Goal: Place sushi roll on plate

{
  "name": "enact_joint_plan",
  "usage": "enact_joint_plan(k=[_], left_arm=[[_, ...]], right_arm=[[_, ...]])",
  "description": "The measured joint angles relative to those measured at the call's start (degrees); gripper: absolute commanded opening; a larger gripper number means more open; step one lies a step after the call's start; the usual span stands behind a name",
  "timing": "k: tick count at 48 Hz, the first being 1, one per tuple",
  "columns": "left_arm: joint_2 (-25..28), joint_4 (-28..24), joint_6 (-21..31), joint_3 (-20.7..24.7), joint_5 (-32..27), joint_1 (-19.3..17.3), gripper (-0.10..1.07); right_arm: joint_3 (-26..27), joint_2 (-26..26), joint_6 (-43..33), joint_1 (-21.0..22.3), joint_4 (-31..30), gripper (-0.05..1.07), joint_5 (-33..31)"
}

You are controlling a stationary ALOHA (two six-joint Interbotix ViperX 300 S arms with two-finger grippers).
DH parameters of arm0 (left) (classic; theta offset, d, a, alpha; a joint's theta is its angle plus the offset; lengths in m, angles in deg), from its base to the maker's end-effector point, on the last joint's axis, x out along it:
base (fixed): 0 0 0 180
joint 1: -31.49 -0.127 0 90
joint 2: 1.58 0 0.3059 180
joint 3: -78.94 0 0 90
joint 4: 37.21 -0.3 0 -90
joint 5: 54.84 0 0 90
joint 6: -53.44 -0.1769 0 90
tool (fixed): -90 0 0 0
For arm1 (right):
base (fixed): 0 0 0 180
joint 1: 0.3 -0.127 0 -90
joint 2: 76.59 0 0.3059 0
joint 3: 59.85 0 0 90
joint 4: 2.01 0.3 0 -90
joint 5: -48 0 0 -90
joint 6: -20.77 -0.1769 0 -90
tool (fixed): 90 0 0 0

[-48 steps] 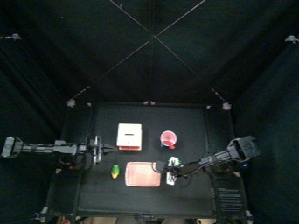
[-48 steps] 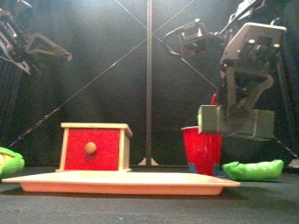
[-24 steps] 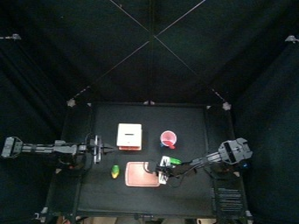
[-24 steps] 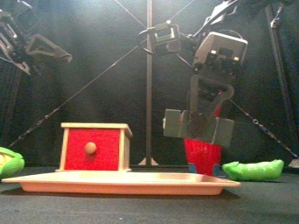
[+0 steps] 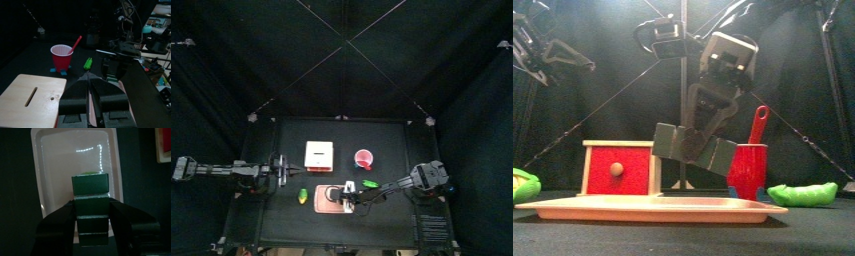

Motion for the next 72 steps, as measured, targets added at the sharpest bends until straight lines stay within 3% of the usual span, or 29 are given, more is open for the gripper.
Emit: enact_joint_plan(k=[23,53,72], left_arm=[[0.0,0.0,0.0,0.0,0.0,0.0,0.42],[0.0,0.0,0.0,0.0,0.0,0.0,0.42],[0.0,0.0,0.0,0.0,0.0,0.0,0.42]], right_arm=[[4.66,-5.63,0.0,0.53,0.09,0.59,0.18],[6.15,-7.03,0.0,0.62,0.18,0.61,1.05],[6.15,-6.94,0.09,0.53,0.35,0.87,1.05]])
